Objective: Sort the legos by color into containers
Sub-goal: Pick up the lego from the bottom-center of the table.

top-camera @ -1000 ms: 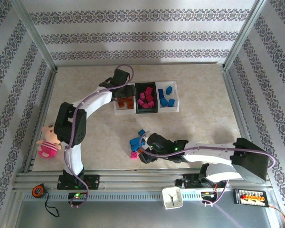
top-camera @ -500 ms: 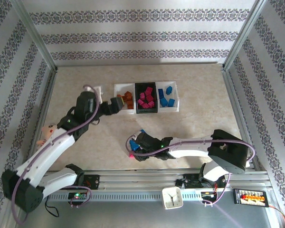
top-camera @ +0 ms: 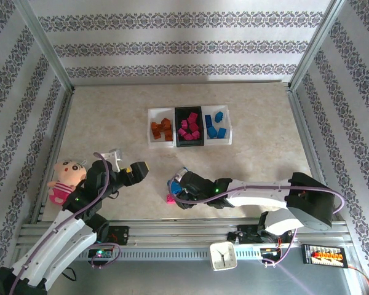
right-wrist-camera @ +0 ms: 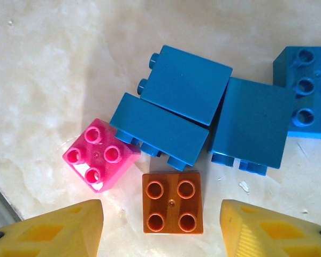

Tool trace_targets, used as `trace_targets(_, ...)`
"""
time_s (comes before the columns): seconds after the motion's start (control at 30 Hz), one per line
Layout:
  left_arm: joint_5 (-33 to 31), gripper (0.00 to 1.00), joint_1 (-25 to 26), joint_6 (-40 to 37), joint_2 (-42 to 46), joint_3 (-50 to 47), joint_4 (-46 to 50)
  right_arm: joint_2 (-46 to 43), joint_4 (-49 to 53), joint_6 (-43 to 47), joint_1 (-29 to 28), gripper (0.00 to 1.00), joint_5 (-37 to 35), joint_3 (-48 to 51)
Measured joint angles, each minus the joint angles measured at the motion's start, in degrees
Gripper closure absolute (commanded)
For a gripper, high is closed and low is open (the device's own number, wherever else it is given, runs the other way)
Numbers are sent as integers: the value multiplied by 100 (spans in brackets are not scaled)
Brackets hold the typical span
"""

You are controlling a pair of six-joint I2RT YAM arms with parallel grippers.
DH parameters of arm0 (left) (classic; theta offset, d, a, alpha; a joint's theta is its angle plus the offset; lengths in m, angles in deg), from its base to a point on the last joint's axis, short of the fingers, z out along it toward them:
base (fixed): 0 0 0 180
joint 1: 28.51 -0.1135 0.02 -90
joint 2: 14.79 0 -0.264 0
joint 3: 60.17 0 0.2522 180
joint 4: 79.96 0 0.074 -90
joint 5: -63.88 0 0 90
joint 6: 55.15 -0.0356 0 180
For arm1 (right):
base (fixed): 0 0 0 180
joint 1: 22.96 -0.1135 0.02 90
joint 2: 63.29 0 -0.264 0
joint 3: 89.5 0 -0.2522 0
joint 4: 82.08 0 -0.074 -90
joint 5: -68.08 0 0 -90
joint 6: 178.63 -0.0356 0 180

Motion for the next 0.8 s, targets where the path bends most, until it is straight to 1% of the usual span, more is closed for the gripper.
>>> trace_targets(0.07,31,0,0,70,68,-118,17,55,7,0,-2,42,9,0)
trace_targets(0.2,31,0,0,170,162,-225,142,481,-7,0,-2,46,50,-2)
trace_targets(0.27,28,0,0,186,181,-225,153,697,-9,4,-4,51,-9,-4)
trace_targets(0.4,28,0,0,186,190,-225,188,728,24,0,-11,60,-107,-55)
trace_targets(0.53,33,0,0,184,190,-254,192,678,33,4,-11,73,-120,-46)
trace_targets(0.6,35,0,0,186,188,-321,199,601,13,-4,-13,78,-70,-2)
trace_targets(0.67,52,0,0,184,170,-376,214,350,79,-2,-13,80,-39,107)
trace_targets(0.8,120,0,0,186,153,-496,216,-616,417,13,4,82,-17,188)
